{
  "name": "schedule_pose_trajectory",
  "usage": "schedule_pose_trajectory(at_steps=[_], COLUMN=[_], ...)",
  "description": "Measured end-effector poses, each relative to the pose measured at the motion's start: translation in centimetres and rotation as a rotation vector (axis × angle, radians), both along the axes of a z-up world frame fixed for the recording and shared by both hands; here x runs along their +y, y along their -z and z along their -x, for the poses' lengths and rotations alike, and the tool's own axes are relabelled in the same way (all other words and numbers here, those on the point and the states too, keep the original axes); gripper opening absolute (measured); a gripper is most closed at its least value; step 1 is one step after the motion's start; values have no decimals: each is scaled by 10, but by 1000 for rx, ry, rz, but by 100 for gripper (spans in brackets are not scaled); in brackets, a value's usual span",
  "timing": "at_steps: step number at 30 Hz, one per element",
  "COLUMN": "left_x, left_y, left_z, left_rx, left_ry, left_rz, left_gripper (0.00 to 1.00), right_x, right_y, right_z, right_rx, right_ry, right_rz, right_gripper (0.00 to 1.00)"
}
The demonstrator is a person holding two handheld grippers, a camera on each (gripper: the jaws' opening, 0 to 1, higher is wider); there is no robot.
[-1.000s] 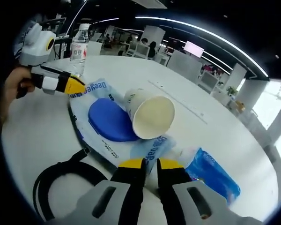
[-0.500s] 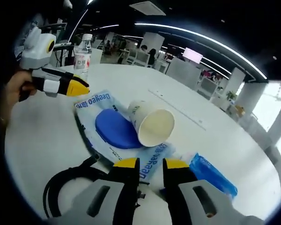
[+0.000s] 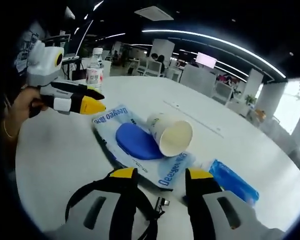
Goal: Arrange the tabletop items into an orderly group along one side of the table until the central work area is clear of visible clutter.
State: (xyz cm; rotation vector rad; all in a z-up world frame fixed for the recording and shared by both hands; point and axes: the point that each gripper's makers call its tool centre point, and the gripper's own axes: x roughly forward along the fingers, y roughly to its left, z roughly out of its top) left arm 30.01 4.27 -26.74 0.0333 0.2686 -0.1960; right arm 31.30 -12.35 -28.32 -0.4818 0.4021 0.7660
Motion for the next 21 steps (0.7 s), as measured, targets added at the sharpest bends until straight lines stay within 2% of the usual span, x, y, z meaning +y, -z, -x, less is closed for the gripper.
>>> schedule_pose_trajectory(at_steps=[6, 8, 10, 17, 21], left_x=[-11, -13, -14, -20, -23], left_y=[3, 4, 4, 4, 4], left_z=[1, 0, -1, -1, -1], left_rx=[9, 8, 1, -15, -17], left_ry=[53, 65, 74, 120, 139], left_rz=[-11, -17, -30, -86, -89], left_gripper=[35, 34, 34, 34, 35], right_x=[2, 2, -1, -9, -12], right_y=[-2, -3, -1, 3, 9], right_z=[12, 15, 17, 23, 26], right_rx=[23, 45, 63, 64, 87], right_ry=[-21, -18, -11, -2, 5], right_rz=[-21, -61, -66, -63, -74], right_gripper=[42, 47, 49, 52, 55])
